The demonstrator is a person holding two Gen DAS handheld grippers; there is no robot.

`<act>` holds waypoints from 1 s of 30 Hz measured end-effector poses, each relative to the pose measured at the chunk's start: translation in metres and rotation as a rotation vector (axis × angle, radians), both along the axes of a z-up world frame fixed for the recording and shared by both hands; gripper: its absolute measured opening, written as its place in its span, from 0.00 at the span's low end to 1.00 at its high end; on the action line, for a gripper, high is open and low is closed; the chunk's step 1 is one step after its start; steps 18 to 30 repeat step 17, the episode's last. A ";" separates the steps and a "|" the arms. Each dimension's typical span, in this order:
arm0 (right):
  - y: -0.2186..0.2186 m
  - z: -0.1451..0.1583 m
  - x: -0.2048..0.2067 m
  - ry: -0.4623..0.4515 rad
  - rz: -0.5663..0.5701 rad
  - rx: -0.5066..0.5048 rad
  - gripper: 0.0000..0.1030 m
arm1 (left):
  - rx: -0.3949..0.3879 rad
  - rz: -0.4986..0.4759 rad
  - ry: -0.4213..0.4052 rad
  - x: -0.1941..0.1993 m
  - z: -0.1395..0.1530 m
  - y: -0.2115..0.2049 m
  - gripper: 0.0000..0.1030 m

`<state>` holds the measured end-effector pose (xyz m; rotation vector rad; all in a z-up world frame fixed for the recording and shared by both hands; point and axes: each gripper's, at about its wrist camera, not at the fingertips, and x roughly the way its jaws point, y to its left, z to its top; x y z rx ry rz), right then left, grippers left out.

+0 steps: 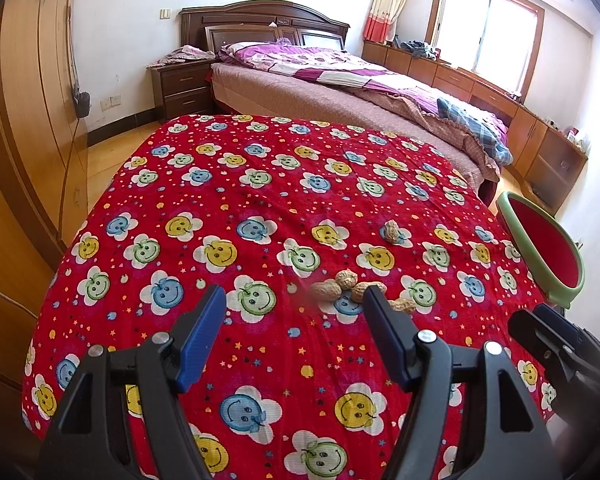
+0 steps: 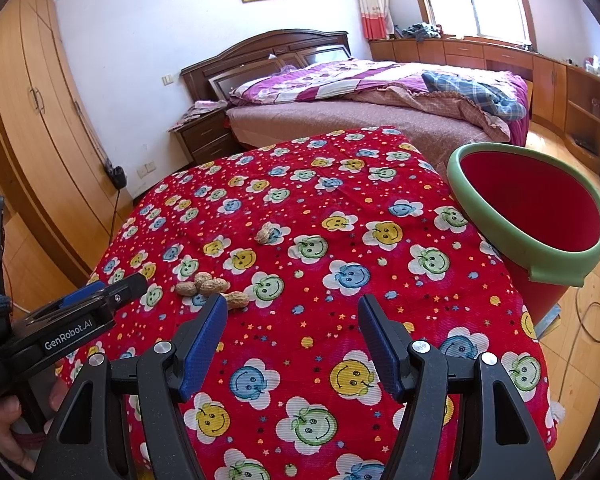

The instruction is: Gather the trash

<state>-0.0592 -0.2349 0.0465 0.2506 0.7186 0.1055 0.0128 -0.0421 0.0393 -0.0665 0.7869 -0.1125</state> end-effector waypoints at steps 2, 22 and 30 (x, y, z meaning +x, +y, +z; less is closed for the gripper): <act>0.000 0.000 0.000 0.000 -0.001 0.000 0.67 | -0.001 0.000 0.001 0.000 0.000 0.000 0.69; 0.001 -0.003 0.000 0.004 0.003 -0.001 0.67 | -0.003 0.000 0.003 -0.001 -0.001 -0.002 0.69; 0.001 -0.003 0.000 0.004 0.003 -0.001 0.67 | -0.003 0.000 0.003 -0.001 -0.001 -0.002 0.69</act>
